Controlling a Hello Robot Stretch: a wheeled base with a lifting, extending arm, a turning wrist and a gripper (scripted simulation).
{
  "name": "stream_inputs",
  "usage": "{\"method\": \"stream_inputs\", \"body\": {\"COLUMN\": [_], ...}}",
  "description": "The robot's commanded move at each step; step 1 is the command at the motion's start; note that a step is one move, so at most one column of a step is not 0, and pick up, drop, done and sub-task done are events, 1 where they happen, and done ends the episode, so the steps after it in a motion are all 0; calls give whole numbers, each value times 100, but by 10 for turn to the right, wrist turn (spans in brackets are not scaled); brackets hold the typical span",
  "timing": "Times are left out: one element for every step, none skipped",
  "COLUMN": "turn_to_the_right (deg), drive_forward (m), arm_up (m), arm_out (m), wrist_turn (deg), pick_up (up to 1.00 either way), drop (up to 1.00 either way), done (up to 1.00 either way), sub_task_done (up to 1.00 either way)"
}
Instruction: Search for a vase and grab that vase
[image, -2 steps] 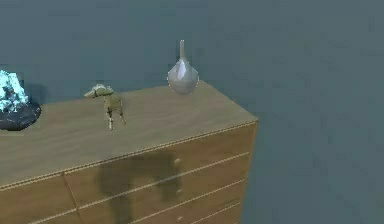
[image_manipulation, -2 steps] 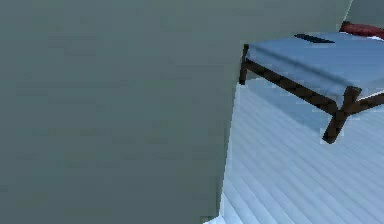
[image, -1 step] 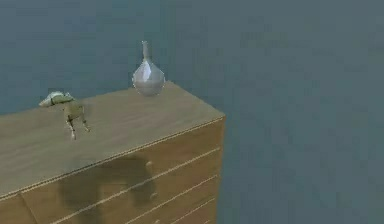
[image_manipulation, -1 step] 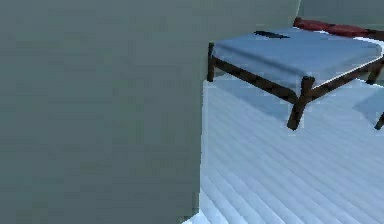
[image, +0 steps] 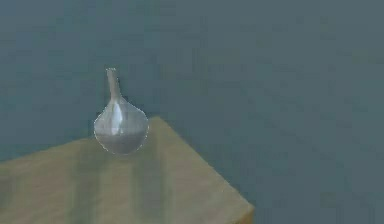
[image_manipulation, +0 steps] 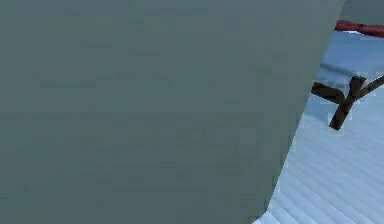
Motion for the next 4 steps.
{"method": "stream_inputs", "body": {"turn_to_the_right": [-450, -450, -180, 0], "drive_forward": [0, 0, 0, 0], "arm_up": [0, 0, 0, 50], "arm_out": [0, 0, 0, 0], "wrist_turn": [0, 0, 0, 0], "pick_up": [0, 0, 0, 0], "drop": [0, 0, 0, 0], "done": [0, 0, 0, 0], "sub_task_done": [0, 0, 0, 0]}}
